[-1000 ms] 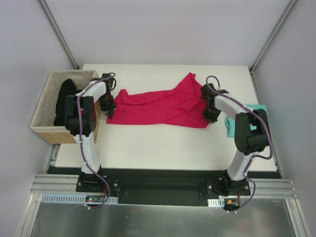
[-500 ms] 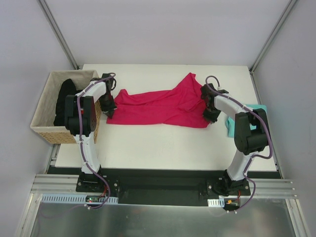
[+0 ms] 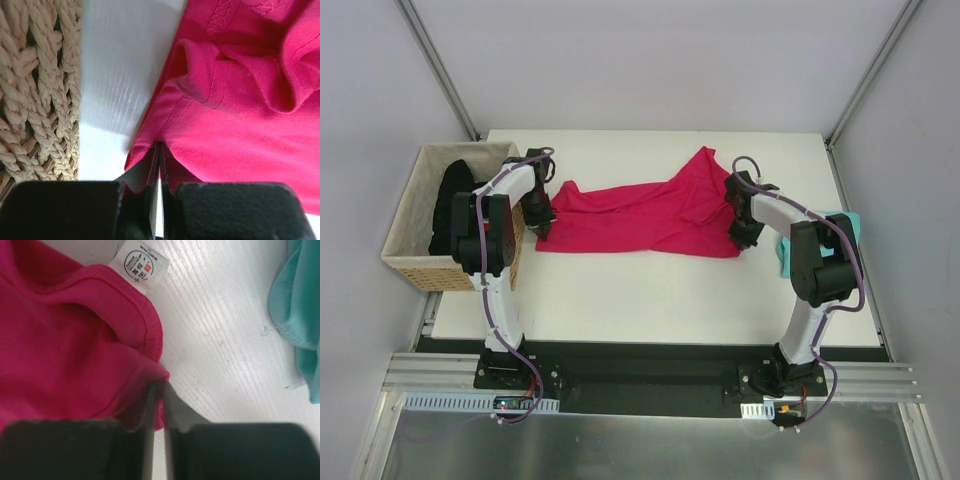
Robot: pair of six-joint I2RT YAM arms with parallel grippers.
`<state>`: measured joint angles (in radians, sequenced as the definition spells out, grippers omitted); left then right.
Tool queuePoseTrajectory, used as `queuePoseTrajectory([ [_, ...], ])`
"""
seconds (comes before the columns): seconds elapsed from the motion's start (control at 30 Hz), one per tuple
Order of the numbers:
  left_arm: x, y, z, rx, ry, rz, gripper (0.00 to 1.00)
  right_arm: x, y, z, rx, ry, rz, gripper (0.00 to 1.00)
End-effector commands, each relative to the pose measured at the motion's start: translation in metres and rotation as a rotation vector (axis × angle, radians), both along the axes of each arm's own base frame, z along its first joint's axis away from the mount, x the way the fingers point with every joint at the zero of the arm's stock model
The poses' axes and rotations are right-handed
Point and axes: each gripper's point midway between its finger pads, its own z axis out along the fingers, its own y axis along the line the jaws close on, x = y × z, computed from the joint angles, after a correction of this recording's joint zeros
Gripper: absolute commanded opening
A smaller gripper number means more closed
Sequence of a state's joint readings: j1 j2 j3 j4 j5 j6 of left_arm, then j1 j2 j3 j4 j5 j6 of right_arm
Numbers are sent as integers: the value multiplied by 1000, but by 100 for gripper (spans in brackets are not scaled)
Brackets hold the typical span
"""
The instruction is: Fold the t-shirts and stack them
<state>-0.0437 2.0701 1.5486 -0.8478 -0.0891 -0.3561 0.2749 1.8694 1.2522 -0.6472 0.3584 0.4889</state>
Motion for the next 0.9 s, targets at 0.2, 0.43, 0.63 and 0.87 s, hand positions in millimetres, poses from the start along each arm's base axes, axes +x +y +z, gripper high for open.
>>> queuePoseTrajectory([
  [0.2,3,9,20,26,-25,19,0,8,-2,18,25,-88,-30,1],
  [0.43,1,10,23,32,-31,27,0,-4,-12,29,-7,-111,-71,1],
  [0.63,5,11,27,35,-47,32,0,-14,-24,35,-57,-110,-80,1],
  [0.87,9,12,28,44,-53,29,0,-20,-37,42,-80,-113,-91,1],
])
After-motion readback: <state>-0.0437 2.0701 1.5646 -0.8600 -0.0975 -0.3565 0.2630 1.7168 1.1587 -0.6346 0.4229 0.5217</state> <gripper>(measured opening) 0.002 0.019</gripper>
